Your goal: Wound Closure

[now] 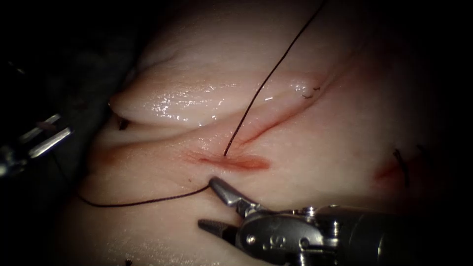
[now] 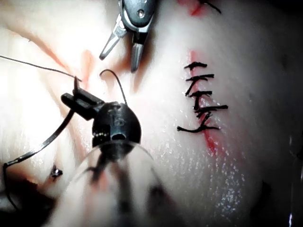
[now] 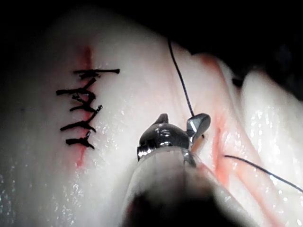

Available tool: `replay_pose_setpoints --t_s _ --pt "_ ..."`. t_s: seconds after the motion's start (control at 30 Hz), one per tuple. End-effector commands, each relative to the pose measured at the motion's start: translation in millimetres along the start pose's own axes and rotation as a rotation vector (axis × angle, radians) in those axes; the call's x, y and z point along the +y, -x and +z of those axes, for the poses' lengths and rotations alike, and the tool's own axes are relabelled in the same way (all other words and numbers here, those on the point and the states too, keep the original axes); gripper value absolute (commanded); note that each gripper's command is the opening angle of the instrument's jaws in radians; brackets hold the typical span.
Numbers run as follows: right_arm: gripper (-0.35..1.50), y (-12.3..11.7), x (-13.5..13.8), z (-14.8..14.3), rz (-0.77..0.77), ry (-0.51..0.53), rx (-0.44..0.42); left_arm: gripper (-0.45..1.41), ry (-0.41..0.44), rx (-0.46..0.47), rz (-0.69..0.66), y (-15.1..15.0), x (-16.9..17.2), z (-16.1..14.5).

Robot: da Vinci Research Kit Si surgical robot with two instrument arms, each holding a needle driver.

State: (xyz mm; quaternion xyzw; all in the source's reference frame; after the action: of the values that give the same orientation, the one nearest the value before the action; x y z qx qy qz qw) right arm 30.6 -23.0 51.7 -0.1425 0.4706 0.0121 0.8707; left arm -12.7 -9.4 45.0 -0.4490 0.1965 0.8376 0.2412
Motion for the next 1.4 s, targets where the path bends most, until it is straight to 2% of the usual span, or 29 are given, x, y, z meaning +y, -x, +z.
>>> replay_pose_setpoints --t_s 0.03,0.27,0.3,0.33,0.37,0.57,0.67,0.77,0.83,1.0,1.17,1.2,1.23,1.27,1.3,1.33,1.37,1.4 --pt "1.23 0.4 -0.6 1.2 -0.007 0.002 -0.009 -0.45 0.004 0.006 -0.001 0.4 0.8 0.4" --pt "1.03 0.6 -0.1 2.4 -0.054 0.006 -0.038 -0.45 0.032 0.027 -0.007 0.8 1.5 1.4" --pt "0.93 0.5 0.0 2.6 -0.060 0.005 -0.041 -0.45 0.036 0.026 -0.003 0.9 1.7 1.5" --pt "0.16 0.4 -0.1 2.8 -0.087 -0.011 -0.050 -0.45 0.046 0.028 -0.008 1.1 2.1 1.9" --pt "-0.35 0.4 -0.2 2.6 -0.119 -0.054 -0.068 -0.45 0.053 0.031 -0.002 1.4 2.4 2.3" --pt "-0.35 0.5 -0.3 1.6 -0.121 -0.057 -0.097 -0.45 0.066 0.030 -0.004 2.6 2.7 3.0" --pt "-0.35 -0.5 -1.4 0.4 -0.126 -0.060 -0.093 -0.45 0.067 0.030 -0.003 3.1 2.9 3.3" --pt "-0.35 -2.9 -3.6 -1.6 -0.131 -0.086 -0.061 -0.45 0.069 0.024 -0.004 3.9 3.2 3.9" --pt "-0.35 -6.0 -6.2 -3.3 -0.144 -0.135 -0.016 -0.45 0.076 0.015 0.002 4.4 3.7 4.4" --pt "-0.35 -11.0 -10.4 -5.4 -0.117 -0.199 0.072 -0.45 0.089 0.006 0.011 4.8 4.5 5.2" --pt "-0.35 -12.6 -10.6 -5.5 -0.092 -0.225 0.112 -0.45 0.091 0.008 0.011 4.7 4.7 5.3" --pt "-0.20 -12.6 -10.1 -5.2 -0.084 -0.216 0.112 -0.45 0.091 0.008 0.011 4.7 4.7 5.3" --pt "0.58 -12.3 -8.9 -4.9 -0.065 -0.192 0.123 -0.45 0.094 0.008 0.012 4.7 4.7 5.3" --pt "0.83 -12.0 -8.3 -4.8 -0.059 -0.172 0.121 -0.45 0.093 0.008 0.013 4.8 4.7 5.3" --pt "1.20 -11.3 -6.7 -4.6 -0.041 -0.130 0.110 -0.45 0.092 0.007 0.013 4.8 4.8 5.3" --pt "1.30 -10.9 -5.9 -4.5 -0.033 -0.119 0.110 -0.45 0.093 0.006 0.015 4.9 4.8 5.3" --pt "1.30 -10.9 -5.9 -4.5 -0.033 -0.119 0.110 -0.45 0.093 0.006 0.015 4.9 4.8 5.3" --pt "1.37 -10.1 -4.5 -4.4 -0.015 -0.090 0.114 -0.45 0.093 0.004 0.017 5.0 4.9 5.4"
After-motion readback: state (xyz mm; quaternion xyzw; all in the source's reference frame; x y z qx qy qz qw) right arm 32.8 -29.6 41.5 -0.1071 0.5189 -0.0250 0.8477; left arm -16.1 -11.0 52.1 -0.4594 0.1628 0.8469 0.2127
